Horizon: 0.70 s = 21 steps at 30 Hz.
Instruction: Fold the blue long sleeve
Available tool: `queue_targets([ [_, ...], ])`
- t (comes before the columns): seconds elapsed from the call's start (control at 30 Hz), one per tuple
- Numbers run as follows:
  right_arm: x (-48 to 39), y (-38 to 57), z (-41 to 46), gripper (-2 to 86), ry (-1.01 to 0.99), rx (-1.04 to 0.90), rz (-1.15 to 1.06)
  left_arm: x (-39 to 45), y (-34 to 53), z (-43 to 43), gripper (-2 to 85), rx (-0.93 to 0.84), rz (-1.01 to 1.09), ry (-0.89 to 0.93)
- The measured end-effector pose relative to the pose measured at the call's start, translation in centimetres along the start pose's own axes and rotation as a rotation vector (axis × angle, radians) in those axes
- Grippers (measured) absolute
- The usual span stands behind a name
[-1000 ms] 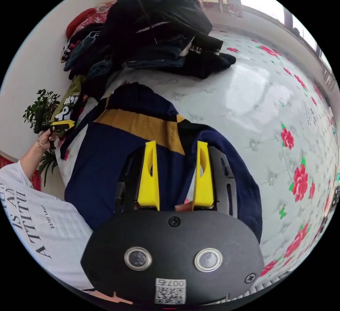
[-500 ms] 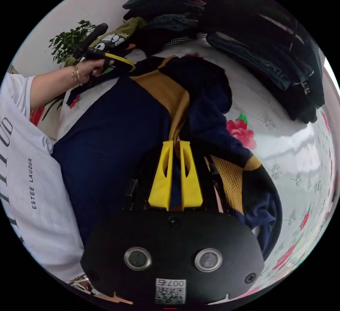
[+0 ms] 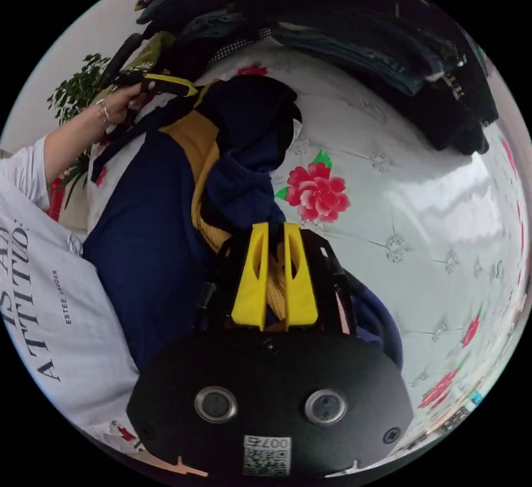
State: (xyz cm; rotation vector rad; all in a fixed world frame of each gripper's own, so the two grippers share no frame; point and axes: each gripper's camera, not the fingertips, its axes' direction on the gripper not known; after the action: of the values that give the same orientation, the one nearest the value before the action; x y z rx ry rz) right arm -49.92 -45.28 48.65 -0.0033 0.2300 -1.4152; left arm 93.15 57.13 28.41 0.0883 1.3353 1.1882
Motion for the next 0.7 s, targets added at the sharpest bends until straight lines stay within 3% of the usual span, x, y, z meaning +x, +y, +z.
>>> queue_targets([
  [0.03,-1.0,-0.2,0.3,2.7,0.078,-0.082,-0.056,0.7,-0.2,1.5,4.3,-0.050,0.028,-0.043],
  [0.07,-1.4,-0.2,0.1,2.6,0.135,-0.109,-0.070,1.6,0.4,1.1,1.5,0.008,0.091,-0.104],
  [0.13,-2.5,1.4,-3.6,2.2,0.600,0.032,-0.030,2.2,1.0,1.3,0.5,-0.001,0.120,-0.171],
  [0.2,-3.4,3.0,-5.9,2.3,0.804,0.139,0.009,2.1,2.0,1.2,0.4,-0.010,0.104,-0.208],
  [0.27,-4.1,4.4,-5.9,2.8,0.715,0.153,-0.009,1.3,3.7,0.8,1.1,0.012,0.068,-0.162],
  [0.33,-3.9,5.4,-2.5,3.6,0.408,-0.012,-0.019,0.6,4.8,0.2,2.8,0.033,0.036,-0.142],
  [0.4,-3.9,6.2,-1.0,4.3,0.293,-0.072,-0.019,0.0,5.4,-0.7,4.6,0.049,0.020,-0.116],
  [0.57,-0.2,5.4,-5.8,5.5,0.303,0.250,0.205,-1.3,4.1,-3.8,5.7,0.112,0.014,-0.122],
  [0.7,6.1,0.9,-3.7,5.7,0.133,0.207,0.320,-1.2,1.0,-3.0,7.2,0.101,0.035,-0.055],
])
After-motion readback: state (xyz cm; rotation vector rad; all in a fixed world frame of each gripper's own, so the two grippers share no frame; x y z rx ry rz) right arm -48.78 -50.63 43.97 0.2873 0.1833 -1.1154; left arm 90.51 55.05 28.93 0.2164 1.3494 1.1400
